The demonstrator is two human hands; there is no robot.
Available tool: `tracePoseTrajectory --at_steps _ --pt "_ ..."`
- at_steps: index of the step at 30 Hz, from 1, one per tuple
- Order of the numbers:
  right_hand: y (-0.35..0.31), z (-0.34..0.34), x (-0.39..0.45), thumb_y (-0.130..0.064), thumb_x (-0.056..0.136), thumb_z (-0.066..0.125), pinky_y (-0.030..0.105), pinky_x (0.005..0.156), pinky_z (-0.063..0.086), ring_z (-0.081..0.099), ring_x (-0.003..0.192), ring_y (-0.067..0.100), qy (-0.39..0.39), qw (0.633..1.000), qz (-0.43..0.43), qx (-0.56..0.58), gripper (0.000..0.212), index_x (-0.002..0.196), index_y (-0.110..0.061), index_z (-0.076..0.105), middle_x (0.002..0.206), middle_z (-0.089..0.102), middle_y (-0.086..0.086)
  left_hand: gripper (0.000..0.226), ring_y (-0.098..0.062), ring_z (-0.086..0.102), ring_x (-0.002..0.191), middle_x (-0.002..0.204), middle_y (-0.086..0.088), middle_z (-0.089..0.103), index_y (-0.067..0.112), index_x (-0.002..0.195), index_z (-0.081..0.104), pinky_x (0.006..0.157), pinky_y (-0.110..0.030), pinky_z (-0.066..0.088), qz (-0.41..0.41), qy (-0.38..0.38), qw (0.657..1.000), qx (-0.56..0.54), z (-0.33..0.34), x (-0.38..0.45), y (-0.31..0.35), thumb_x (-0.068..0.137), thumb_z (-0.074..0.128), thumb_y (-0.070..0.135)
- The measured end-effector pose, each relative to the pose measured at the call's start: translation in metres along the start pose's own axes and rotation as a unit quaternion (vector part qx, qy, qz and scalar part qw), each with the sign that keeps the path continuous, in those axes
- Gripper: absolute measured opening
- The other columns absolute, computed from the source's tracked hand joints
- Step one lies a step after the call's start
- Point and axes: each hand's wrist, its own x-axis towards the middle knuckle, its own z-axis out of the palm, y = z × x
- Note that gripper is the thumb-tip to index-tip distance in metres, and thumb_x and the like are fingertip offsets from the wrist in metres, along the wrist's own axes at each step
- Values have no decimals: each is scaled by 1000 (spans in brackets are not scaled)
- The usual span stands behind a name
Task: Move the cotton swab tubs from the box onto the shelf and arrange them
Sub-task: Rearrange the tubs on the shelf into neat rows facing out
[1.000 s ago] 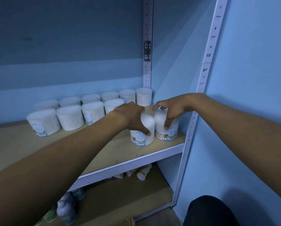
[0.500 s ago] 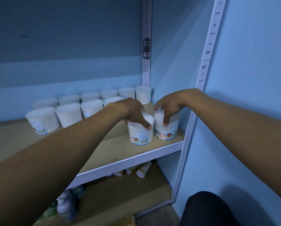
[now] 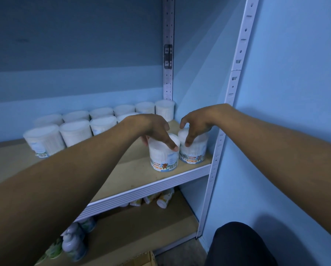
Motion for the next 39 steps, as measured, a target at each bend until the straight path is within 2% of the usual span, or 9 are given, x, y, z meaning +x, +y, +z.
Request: tracePoseTrajectory --at_steps 5,11,20,28,31,36,39 --pt "-1 -1 0 -38 74 87 41 97 55 52 124 30 -19 1000 -6 11 83 145 -30 44 145 46 0 93 -29 71 93 134 -2 55 21 135 57 82 -35 61 -3 12 1000 16 5 5 1 60 79 71" --pt "6 3 2 -34 73 88 39 100 51 50 127 30 -23 1000 -17 9 79 139 -40 44 147 45 -2 94 -30 73 81 124 -7 61 11 124 62 74 -34 62 -15 23 999 17 10 9 7 57 76 76" --pt "7 4 -1 -32 74 87 40 100 51 51 126 30 -13 999 -27 19 77 139 -37 46 145 46 -2 90 -27 74 65 124 -8 60 10 120 62 74 -33 62 -29 29 999 17 8 4 11 60 76 76" --pt "9 6 -5 -33 75 87 39 101 51 50 127 29 -7 999 -35 28 76 140 -38 46 147 45 -3 79 -27 73 62 113 -10 60 10 101 58 69 -31 61 -33 39 999 16 10 4 11 60 76 75" --pt "9 7 -6 -33 75 87 39 101 51 51 126 29 -8 999 -34 32 77 140 -38 46 146 45 -3 75 -25 72 59 109 -9 58 10 95 56 62 -28 58 -37 46 998 16 11 3 12 62 76 74" --pt "9 8 -5 -31 77 86 38 101 51 50 127 29 -8 999 -36 38 76 141 -36 45 147 45 -2 82 -27 73 62 126 -10 57 10 104 53 59 -29 57 -55 56 997 6 14 4 15 60 77 74" --pt "9 8 -4 -30 77 86 38 100 51 50 127 30 -10 998 -37 42 76 141 -36 45 147 45 -1 91 -29 73 63 131 -10 56 8 117 55 59 -30 58 -64 56 996 -6 14 4 15 58 78 74"
